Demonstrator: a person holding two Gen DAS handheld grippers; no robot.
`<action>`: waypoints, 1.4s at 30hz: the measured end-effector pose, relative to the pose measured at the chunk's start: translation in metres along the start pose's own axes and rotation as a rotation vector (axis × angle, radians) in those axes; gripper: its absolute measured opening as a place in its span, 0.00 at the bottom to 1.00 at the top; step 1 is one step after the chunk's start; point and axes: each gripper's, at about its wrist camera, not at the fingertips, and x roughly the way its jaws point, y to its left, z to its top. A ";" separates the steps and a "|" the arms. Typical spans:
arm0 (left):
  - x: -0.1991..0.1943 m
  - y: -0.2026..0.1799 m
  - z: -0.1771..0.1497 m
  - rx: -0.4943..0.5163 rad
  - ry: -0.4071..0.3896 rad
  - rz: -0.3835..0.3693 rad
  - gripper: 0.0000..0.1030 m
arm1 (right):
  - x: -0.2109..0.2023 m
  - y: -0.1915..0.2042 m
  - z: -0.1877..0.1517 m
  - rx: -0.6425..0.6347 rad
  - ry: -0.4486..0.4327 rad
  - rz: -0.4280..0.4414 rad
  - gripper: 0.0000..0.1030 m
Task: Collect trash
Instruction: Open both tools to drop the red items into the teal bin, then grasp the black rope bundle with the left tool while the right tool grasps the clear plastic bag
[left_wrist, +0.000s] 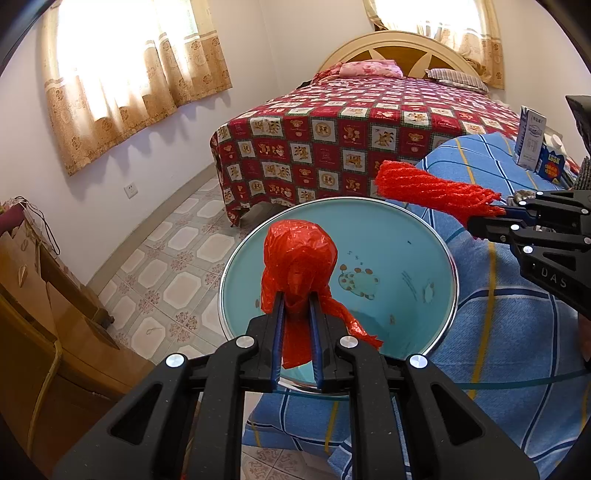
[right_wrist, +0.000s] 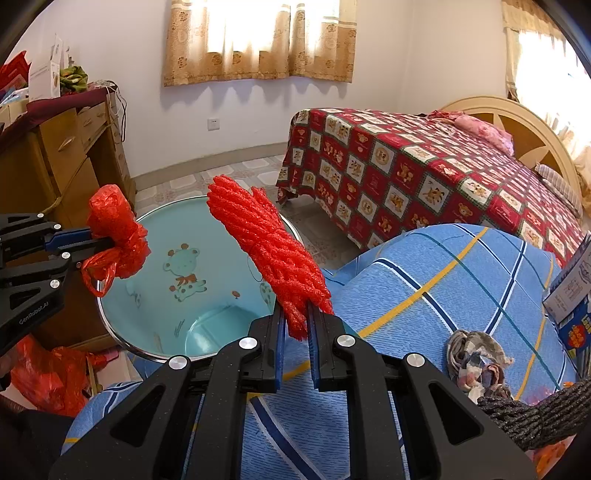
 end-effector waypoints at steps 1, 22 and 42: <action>0.000 0.001 0.000 0.001 -0.002 0.002 0.13 | 0.000 0.001 0.000 -0.002 0.001 0.001 0.12; -0.009 -0.002 0.000 -0.023 -0.033 0.017 0.77 | -0.009 0.007 -0.002 -0.019 -0.027 -0.011 0.66; -0.034 -0.138 -0.001 0.194 -0.083 -0.254 0.83 | -0.186 -0.081 -0.131 0.374 -0.093 -0.377 0.72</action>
